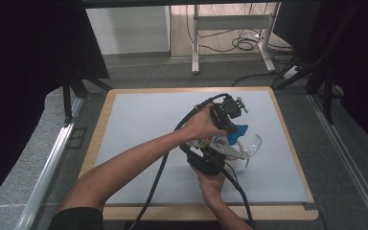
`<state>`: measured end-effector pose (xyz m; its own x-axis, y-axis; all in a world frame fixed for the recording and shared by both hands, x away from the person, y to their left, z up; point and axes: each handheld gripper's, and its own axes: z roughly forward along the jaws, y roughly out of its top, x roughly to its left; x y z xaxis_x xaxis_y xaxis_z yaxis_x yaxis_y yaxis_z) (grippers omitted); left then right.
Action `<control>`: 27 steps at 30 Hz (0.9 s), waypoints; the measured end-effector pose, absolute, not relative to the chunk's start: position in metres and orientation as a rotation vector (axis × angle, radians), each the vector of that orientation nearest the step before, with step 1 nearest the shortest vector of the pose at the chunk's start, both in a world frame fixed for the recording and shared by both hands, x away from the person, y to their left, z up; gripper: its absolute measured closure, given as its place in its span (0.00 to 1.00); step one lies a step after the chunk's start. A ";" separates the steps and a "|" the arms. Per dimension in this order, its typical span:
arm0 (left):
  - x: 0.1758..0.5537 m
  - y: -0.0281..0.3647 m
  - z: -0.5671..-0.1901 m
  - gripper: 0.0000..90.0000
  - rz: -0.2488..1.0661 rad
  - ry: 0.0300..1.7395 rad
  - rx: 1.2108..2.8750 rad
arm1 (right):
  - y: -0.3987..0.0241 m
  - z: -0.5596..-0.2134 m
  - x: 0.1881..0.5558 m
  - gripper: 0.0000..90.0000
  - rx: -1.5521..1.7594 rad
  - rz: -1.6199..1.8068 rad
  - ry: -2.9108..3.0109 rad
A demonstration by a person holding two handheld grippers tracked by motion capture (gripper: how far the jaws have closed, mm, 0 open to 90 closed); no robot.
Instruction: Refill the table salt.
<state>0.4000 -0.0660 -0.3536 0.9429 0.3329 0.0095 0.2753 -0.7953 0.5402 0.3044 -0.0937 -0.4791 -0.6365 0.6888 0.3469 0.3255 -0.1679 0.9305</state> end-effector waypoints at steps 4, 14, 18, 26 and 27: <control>0.400 -0.067 -0.354 1.00 0.138 0.431 2.541 | -0.094 -0.479 0.305 0.61 1.164 1.874 1.818; 0.400 -0.068 -0.355 1.00 0.133 0.431 2.539 | -0.095 -0.478 0.305 0.61 1.167 1.876 1.810; 0.399 -0.069 -0.355 1.00 0.131 0.432 2.539 | -0.096 -0.478 0.305 0.61 1.167 1.879 1.808; 0.399 -0.069 -0.355 1.00 0.132 0.427 2.541 | -0.096 -0.478 0.304 0.61 1.168 1.879 1.809; 0.399 -0.069 -0.355 1.00 0.131 0.427 2.542 | -0.096 -0.478 0.304 0.61 1.168 1.879 1.807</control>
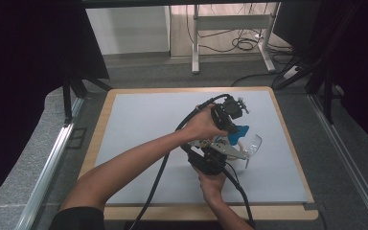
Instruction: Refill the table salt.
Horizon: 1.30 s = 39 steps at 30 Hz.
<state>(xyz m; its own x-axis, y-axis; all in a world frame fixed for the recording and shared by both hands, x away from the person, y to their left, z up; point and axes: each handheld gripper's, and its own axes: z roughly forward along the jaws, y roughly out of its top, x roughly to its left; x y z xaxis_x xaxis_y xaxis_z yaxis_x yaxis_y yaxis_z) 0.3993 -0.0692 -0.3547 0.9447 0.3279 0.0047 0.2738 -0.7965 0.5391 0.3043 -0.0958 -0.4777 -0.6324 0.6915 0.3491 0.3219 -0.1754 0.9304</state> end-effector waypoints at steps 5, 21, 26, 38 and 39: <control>0.399 -0.070 -0.355 1.00 0.131 0.425 2.543 | -0.096 -0.478 0.304 0.61 1.168 1.878 1.807; 0.398 -0.071 -0.355 1.00 0.127 0.423 2.544 | -0.097 -0.477 0.304 0.61 1.167 1.877 1.800; 0.398 -0.071 -0.355 1.00 0.128 0.424 2.543 | -0.097 -0.477 0.303 0.61 1.165 1.878 1.798; 0.398 -0.071 -0.355 1.00 0.124 0.424 2.544 | -0.097 -0.477 0.303 0.61 1.166 1.880 1.793; 0.398 -0.071 -0.355 1.00 0.123 0.424 2.543 | -0.097 -0.477 0.303 0.61 1.164 1.879 1.793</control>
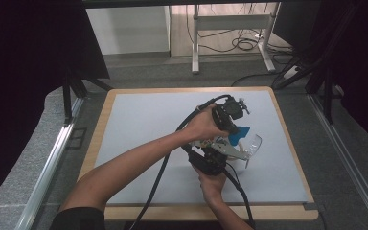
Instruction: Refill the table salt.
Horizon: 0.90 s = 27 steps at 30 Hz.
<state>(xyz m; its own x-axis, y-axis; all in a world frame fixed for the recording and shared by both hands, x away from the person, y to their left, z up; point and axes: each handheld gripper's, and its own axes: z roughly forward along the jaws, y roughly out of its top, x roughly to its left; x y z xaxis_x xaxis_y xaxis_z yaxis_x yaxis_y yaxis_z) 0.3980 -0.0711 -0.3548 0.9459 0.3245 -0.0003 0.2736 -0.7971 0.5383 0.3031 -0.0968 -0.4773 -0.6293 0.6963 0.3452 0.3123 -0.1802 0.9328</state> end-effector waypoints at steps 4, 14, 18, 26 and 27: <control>0.398 -0.071 -0.355 1.00 0.125 0.420 2.544 | -0.097 -0.477 0.303 0.61 1.164 1.880 1.792; 0.396 -0.072 -0.354 1.00 0.125 0.418 2.543 | -0.098 -0.476 0.301 0.61 1.163 1.879 1.789; 0.396 -0.072 -0.353 1.00 0.124 0.418 2.544 | -0.098 -0.476 0.301 0.62 1.163 1.880 1.786; 0.396 -0.073 -0.353 1.00 0.122 0.417 2.547 | -0.098 -0.476 0.301 0.62 1.163 1.884 1.779; 0.396 -0.073 -0.353 1.00 0.121 0.417 2.547 | -0.098 -0.476 0.301 0.62 1.163 1.883 1.779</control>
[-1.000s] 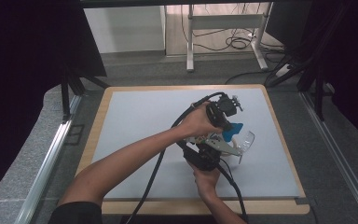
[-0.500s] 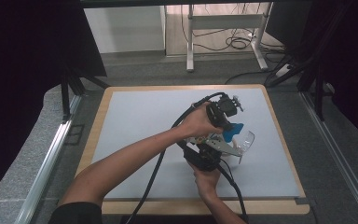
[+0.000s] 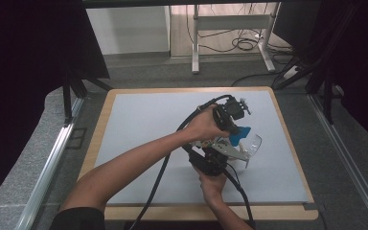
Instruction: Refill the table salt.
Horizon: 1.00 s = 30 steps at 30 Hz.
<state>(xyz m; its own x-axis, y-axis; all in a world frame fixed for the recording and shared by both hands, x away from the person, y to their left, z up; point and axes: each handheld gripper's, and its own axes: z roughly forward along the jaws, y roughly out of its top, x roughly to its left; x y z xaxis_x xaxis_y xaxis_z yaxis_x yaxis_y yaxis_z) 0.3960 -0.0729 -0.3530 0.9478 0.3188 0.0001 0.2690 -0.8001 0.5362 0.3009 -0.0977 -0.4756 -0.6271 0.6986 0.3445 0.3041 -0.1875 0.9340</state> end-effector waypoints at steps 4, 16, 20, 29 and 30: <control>0.396 -0.073 -0.353 1.00 0.121 0.418 2.546 | -0.098 -0.475 0.300 0.62 1.161 1.882 1.779; 0.396 -0.072 -0.353 1.00 0.119 0.414 2.548 | -0.097 -0.475 0.300 0.62 1.157 1.879 1.782; 0.396 -0.071 -0.354 1.00 0.116 0.416 2.548 | -0.097 -0.476 0.300 0.62 1.158 1.873 1.785; 0.397 -0.072 -0.357 1.00 0.110 0.418 2.551 | -0.097 -0.478 0.301 0.62 1.170 1.876 1.786; 0.397 -0.072 -0.357 1.00 0.110 0.418 2.551 | -0.097 -0.478 0.301 0.62 1.168 1.875 1.786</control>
<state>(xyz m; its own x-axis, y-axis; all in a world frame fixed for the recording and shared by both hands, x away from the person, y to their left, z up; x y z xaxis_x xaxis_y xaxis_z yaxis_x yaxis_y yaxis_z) 0.3969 -0.0720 -0.3569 0.9484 0.3171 -0.0078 0.2726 -0.8022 0.5313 0.3009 -0.0969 -0.4779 -0.6245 0.7010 0.3444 0.3096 -0.1826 0.9332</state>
